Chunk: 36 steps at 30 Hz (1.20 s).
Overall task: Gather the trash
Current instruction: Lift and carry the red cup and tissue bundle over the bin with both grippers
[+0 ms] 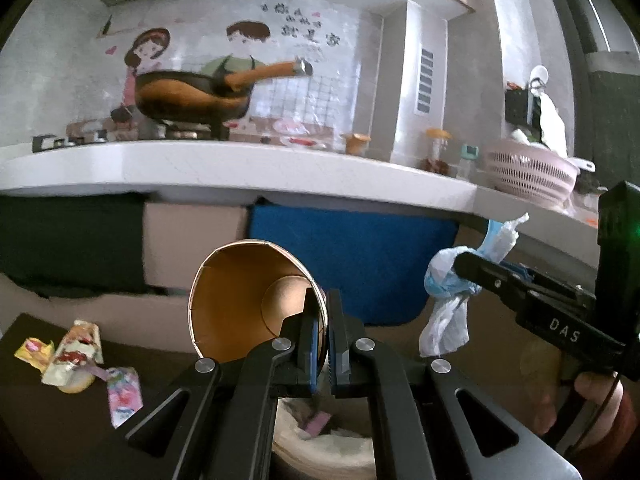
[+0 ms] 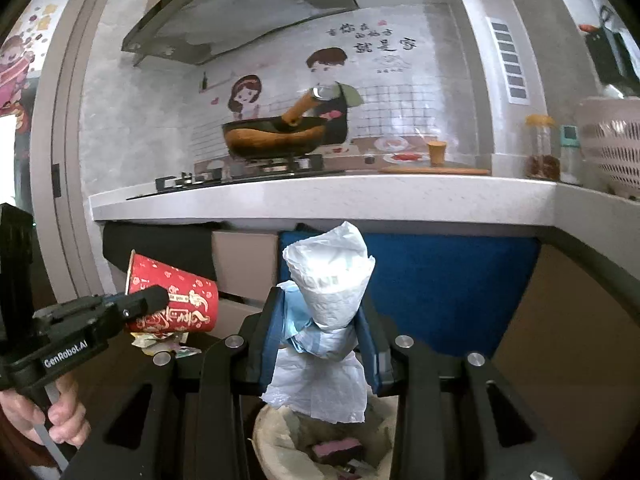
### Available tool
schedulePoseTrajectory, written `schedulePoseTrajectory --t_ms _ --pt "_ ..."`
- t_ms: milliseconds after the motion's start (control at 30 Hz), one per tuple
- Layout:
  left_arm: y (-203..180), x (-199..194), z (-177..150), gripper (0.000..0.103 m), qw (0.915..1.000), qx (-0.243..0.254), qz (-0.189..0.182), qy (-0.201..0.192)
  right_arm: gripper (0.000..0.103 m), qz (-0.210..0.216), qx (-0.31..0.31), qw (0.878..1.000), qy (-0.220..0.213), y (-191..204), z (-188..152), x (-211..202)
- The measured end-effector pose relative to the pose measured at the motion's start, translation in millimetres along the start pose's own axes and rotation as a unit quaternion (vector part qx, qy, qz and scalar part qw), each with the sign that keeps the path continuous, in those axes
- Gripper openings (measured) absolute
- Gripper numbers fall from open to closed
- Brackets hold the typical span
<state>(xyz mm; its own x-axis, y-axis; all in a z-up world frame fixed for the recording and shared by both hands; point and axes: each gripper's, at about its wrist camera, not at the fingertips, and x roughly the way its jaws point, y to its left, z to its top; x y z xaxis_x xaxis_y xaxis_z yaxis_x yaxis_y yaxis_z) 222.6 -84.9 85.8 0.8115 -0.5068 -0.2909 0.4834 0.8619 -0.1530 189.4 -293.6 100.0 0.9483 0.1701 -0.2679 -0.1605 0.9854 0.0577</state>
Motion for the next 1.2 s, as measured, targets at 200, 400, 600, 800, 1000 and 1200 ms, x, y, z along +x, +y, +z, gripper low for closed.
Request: schedulePoseTrajectory --t_ms 200,400,600,800,1000,1200 --pt "-5 27 -17 0.003 0.9996 0.001 -0.009 0.027 0.032 -0.009 0.010 1.000 0.016 -15 -19 11" --pt "0 52 -37 0.003 0.9982 -0.008 -0.011 0.059 0.032 -0.010 0.033 0.998 0.047 -31 -47 30" --pt "9 77 -56 0.003 0.9958 -0.021 -0.012 0.088 0.032 -0.008 0.057 0.995 0.077 -45 -69 52" --pt "13 94 -67 0.003 0.9935 -0.030 -0.015 0.108 0.032 -0.013 0.058 0.993 0.098 -50 -87 66" --pt "15 105 -76 0.003 0.9916 -0.035 -0.015 0.124 0.032 -0.010 0.074 0.991 0.113 -56 -92 73" --pt "15 112 -80 0.003 0.9900 -0.038 -0.018 0.135 0.032 -0.007 0.071 0.990 0.120 -52 -89 78"
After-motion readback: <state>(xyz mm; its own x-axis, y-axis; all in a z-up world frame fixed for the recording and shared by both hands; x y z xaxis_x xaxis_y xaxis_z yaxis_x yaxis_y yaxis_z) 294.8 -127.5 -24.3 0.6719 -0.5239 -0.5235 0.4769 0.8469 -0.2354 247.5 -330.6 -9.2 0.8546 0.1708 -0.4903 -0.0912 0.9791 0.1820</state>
